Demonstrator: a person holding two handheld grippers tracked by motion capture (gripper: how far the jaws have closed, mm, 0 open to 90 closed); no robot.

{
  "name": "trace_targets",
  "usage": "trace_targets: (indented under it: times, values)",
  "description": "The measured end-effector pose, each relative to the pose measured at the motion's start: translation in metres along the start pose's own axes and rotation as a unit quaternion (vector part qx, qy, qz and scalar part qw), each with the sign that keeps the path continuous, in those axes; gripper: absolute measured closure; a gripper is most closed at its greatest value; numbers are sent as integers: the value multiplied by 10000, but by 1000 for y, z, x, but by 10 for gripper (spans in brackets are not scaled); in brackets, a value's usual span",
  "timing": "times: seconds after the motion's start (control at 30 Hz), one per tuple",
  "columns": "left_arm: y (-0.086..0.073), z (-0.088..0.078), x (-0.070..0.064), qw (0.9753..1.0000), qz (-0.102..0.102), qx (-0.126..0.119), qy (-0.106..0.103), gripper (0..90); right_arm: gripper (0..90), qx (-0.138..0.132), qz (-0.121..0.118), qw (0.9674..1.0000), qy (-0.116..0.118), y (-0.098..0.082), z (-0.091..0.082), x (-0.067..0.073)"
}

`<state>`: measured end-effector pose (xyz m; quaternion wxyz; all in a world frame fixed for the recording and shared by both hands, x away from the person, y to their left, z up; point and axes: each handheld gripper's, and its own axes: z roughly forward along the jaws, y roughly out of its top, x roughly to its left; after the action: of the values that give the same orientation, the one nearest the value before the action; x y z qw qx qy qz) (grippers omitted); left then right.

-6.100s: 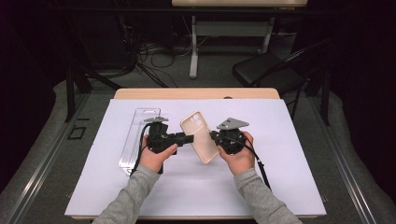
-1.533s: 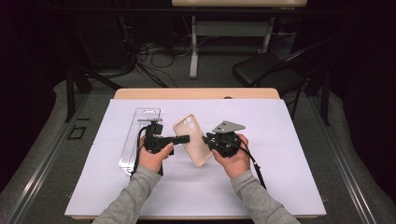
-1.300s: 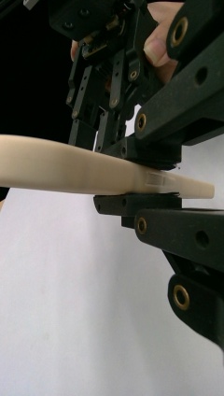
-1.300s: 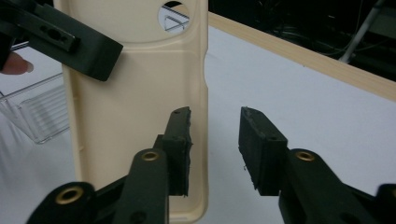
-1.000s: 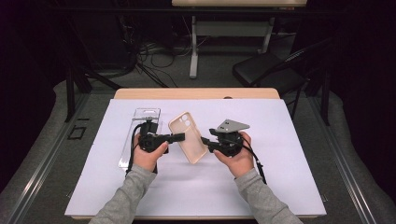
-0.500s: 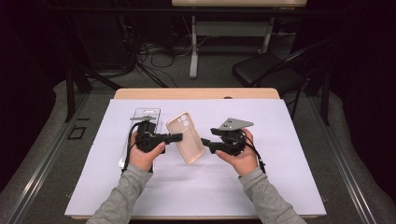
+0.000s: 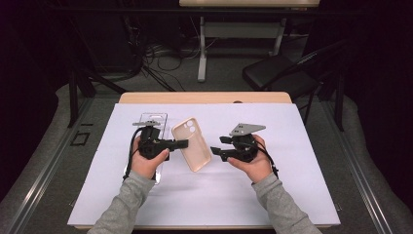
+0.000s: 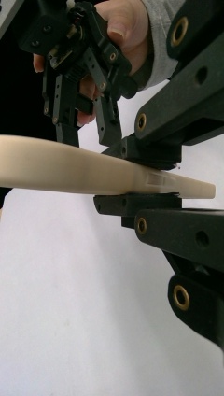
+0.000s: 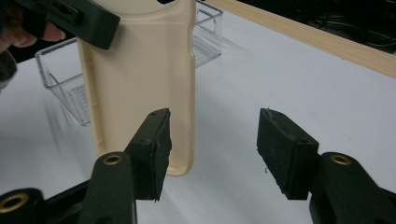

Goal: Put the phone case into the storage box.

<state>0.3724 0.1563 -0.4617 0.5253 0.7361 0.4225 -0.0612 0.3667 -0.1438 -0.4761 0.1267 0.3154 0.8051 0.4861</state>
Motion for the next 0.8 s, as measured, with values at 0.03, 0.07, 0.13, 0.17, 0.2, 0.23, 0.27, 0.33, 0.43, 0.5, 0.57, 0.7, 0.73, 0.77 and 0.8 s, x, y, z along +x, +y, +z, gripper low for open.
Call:
trace_targets:
  times: [0.03, 0.07, 0.13, 0.17, 0.2, 0.23, 0.27, 0.33, 0.43, 0.5, 0.57, 0.7, 0.73, 0.77, 0.8]
  values:
    - [0, 0, 0, 10000, -5, 6, -14, 798, 457, -15, -19, 10000, 35, 0, -1, -1]
    - [0, 0, 0, 10000, 13, 14, -19, 798, 457, -15, -19, 10000, 35, 0, -1, -1]
    - [0, -1, 0, 9999, 61, 64, -62, 798, 457, -23, -30, 10000, 68, 0, -2, -2]
    - [0, -1, -1, 9999, 59, 64, -68, 798, 457, -23, -19, 10000, 69, 0, -2, -2]
    - [0, -1, -1, 9999, 59, 64, -68, 798, 457, -23, -19, 10000, 69, 0, -2, -2]
    - [0, -1, -1, 9999, 55, 65, -74, 798, 457, -19, -14, 10000, 67, 0, -2, -3]
    - [0, -1, -2, 9999, 65, 73, -83, 797, 457, -7, -9, 10000, 64, 0, -2, -3]
    - [0, -1, -2, 9999, 80, 72, -104, 798, 456, 9, 10, 10000, 84, -1, -3, -4]
    - [0, -1, -3, 9998, 110, 86, -148, 798, 456, 25, 34, 9999, 125, -1, -3, -4]
    - [0, -1, -3, 9997, 127, 96, -194, 798, 455, 27, 46, 9998, 185, -1, -3, -5]
    - [0, -1, -3, 9996, 136, 101, -246, 797, 453, 41, 116, 9995, 291, -1, -3, -5]
    - [1, -1, -4, 9992, 152, 122, -350, 798, 457, 53, 217, 9986, 479, -1, -3, -5]
    - [1, -1, -4, 9991, 154, 122, -366, 798, 458, 58, 216, 9985, 495, -1, -3, -5]
    - [1, -1, -4, 9990, 161, 127, -405, 797, 462, 69, 213, 9985, 509, -1, -3, -5]
    - [1, -1, -4, 9988, 172, 128, -437, 798, 466, 87, 215, 9983, 541, -1, -3, -5]
